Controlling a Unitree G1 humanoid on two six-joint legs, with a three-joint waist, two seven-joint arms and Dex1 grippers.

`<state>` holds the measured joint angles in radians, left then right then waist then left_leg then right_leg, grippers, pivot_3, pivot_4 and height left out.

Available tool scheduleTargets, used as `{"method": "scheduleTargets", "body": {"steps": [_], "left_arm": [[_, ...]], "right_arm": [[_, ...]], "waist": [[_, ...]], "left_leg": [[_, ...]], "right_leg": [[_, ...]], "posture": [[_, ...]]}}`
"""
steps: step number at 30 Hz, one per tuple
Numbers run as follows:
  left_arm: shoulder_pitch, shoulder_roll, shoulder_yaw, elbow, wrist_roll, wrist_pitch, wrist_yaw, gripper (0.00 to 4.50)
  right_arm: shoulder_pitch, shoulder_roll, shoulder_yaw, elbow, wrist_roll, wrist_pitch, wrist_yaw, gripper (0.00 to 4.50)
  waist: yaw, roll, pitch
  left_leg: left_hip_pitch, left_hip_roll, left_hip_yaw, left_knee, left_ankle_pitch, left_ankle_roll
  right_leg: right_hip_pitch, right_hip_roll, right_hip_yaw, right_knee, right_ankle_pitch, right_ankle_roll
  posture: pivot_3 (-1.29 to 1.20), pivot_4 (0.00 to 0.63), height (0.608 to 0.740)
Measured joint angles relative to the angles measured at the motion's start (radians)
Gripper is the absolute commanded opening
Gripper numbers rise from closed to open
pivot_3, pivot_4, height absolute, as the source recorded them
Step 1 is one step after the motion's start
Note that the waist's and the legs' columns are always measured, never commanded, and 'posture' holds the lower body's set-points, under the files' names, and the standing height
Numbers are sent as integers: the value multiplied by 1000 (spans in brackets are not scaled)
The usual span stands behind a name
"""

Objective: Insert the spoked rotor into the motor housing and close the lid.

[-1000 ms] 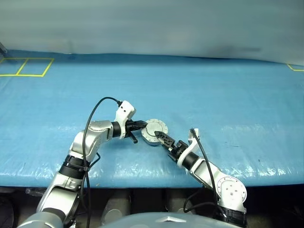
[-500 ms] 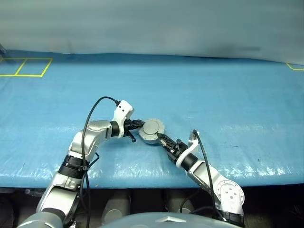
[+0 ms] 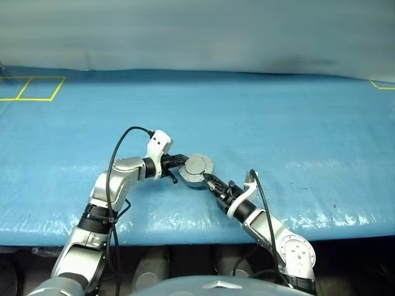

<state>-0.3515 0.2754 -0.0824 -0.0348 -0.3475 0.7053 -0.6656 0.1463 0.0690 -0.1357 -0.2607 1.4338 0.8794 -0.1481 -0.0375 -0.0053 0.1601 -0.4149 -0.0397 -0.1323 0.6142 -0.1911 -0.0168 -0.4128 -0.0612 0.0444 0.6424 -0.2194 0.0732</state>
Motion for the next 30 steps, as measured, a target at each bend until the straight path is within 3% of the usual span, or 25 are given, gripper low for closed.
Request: {"method": "scheduleTargets", "body": {"steps": [6,10,13,16,24,25,30], "left_arm": [[143,-117,210,-195,-220,88,120,0],[295,-185,281,-260,-339,145,190,0],[390,-252,298,-285,-416,162,232,612],[449,-341,336,-291,-519,161,286,1598],[484,-351,424,-286,-814,93,396,4291],[486,-352,426,-285,-853,83,407,4500],[506,-352,407,-266,-1010,45,450,4500]], "right_arm": [[-6,0,11,0,7,-31,-8,1250],[-51,4,9,13,8,-60,-11,1250],[-115,5,2,32,9,-82,-10,1250],[-175,6,-1,68,10,-92,-6,1250],[-280,5,1,147,6,-85,1,1250],[-290,5,1,151,6,-85,5,1250],[-304,6,12,157,7,-83,11,1250]], "waist": [[-3,1,1],[-2,1,2],[1,1,3],[2,1,3],[1,1,4],[1,1,4],[1,1,4]], "left_leg": [[0,0,0,-1,0,0],[0,0,1,1,0,0],[0,0,0,2,0,0],[-1,0,0,2,0,0],[-1,0,1,1,0,0],[-1,0,1,1,0,0],[-1,0,1,1,0,0]], "right_leg": [[0,0,0,0,0,0],[0,0,0,0,0,0],[0,0,0,0,0,0],[0,0,0,0,0,0],[0,0,0,-1,-1,-1],[0,0,0,-1,-1,-1],[0,0,0,-1,-1,-1]], "posture": [[0,150,740],[0,150,740],[0,150,740],[0,150,740],[0,150,740],[0,150,740],[0,150,740]]}}
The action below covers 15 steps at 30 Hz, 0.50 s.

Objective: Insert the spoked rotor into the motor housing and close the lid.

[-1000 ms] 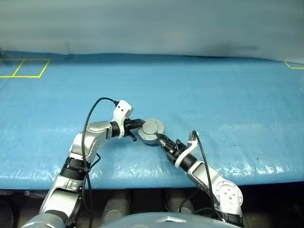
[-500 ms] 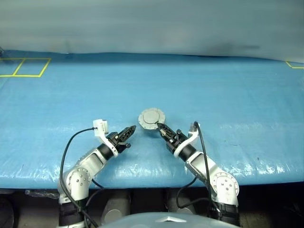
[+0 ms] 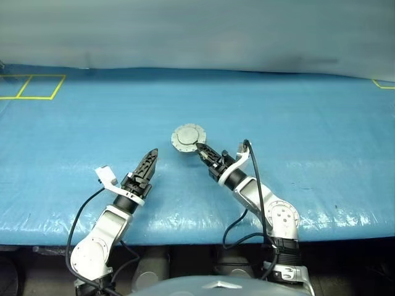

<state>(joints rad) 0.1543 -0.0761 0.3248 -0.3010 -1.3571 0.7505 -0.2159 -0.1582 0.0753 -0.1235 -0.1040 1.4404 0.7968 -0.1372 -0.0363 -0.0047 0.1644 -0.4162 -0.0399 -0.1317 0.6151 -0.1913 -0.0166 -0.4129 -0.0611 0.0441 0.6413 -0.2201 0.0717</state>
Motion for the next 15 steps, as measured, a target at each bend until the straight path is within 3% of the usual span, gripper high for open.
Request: {"method": "scheduleTargets", "body": {"steps": [6,15], "left_arm": [[6,4,-81,34,-124,-33,21,4500],[21,9,-148,60,-176,-108,42,4500]], "right_arm": [[4,1,19,-10,31,14,-11,1250],[61,1,106,-68,87,41,-50,1250]], "waist": [[-2,0,0],[0,0,0]], "left_leg": [[0,0,0,0,0,0],[0,0,0,0,0,0]], "right_leg": [[0,0,0,0,0,0],[0,0,0,0,0,-1]], "posture": [[0,150,740],[0,150,740]]}}
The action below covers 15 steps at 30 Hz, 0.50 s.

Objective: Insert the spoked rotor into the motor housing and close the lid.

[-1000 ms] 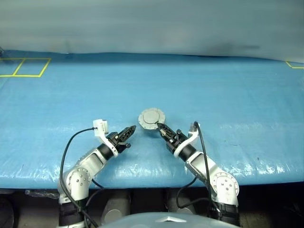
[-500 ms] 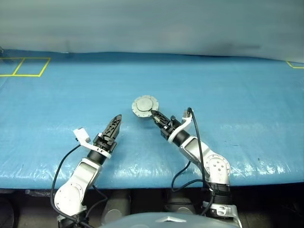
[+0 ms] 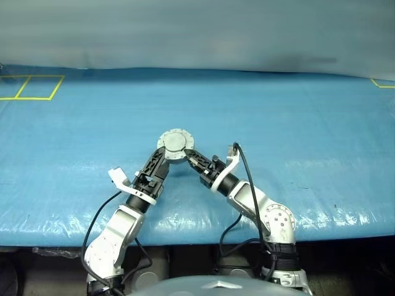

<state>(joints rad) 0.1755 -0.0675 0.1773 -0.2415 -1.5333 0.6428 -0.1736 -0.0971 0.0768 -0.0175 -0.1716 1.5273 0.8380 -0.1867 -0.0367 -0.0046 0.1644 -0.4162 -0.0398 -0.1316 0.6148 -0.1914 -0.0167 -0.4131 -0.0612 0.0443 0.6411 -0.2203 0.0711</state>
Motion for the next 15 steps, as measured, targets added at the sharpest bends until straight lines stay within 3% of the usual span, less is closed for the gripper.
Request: {"method": "scheduleTargets", "body": {"steps": [15], "left_arm": [[-6,2,-57,9,-42,-51,12,4500]], "right_arm": [[46,-6,92,-43,59,31,-19,1250]], "waist": [[1,0,0]], "left_leg": [[-1,0,0,0,0,0]], "right_leg": [[-1,0,0,-1,0,0]], "posture": [[0,150,740]]}}
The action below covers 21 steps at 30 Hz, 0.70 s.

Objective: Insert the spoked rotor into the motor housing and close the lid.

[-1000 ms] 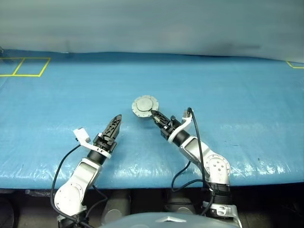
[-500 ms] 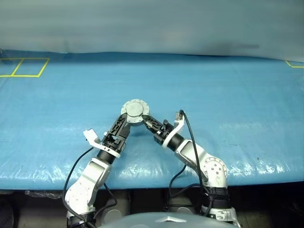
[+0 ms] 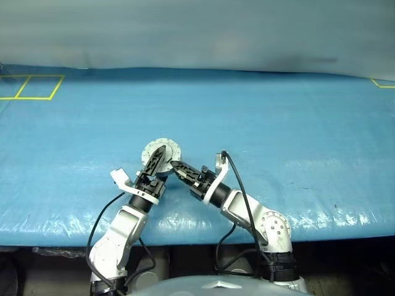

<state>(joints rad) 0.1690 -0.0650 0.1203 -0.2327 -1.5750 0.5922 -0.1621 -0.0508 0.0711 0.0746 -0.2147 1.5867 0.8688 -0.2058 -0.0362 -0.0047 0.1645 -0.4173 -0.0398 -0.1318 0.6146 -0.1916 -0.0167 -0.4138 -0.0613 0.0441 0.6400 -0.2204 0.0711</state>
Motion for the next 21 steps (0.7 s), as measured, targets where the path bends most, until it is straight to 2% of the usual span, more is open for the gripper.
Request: {"method": "scheduleTargets", "body": {"steps": [1,4,7,9,13,17,21], "left_arm": [[0,0,0,0,-2,-5,2,4500],[0,0,0,0,-7,-18,9,3945],[0,0,1,0,-13,-32,10,2933],[0,0,0,2,-18,-35,10,2417],[-1,0,-6,2,-21,-40,10,2433],[-2,0,-9,2,-21,-45,30,2433],[-8,0,3,27,-8,-80,68,2433]], "right_arm": [[0,0,0,-1,1,-3,0,1250],[0,0,-2,-1,1,-11,0,1250],[0,-1,-1,-1,-2,-12,4,1250],[0,-3,0,-15,-29,-15,16,1250],[1,-10,3,-27,-75,-16,55,1250],[11,-25,2,-43,-99,-19,91,2564],[25,-119,14,-114,-228,-34,167,3904]], "waist": [[0,0,0],[0,0,0],[0,0,0],[0,0,0],[0,0,0],[0,0,0],[1,0,0]], "left_leg": [[0,0,0,0,0,0],[0,0,0,0,0,0],[0,0,0,0,0,0],[-1,0,0,0,0,0],[-1,0,0,0,0,0],[-1,0,0,0,0,0],[-1,0,0,0,0,0]], "right_leg": [[0,0,0,0,0,0],[0,0,0,-1,0,0],[0,0,0,-1,0,0],[0,0,0,-1,0,0],[0,0,0,-2,0,0],[0,0,0,-2,0,0],[0,0,0,-3,0,0]], "posture": [[0,150,740],[0,150,740],[0,150,740],[0,150,740],[0,150,740],[0,150,740],[0,150,740]]}}
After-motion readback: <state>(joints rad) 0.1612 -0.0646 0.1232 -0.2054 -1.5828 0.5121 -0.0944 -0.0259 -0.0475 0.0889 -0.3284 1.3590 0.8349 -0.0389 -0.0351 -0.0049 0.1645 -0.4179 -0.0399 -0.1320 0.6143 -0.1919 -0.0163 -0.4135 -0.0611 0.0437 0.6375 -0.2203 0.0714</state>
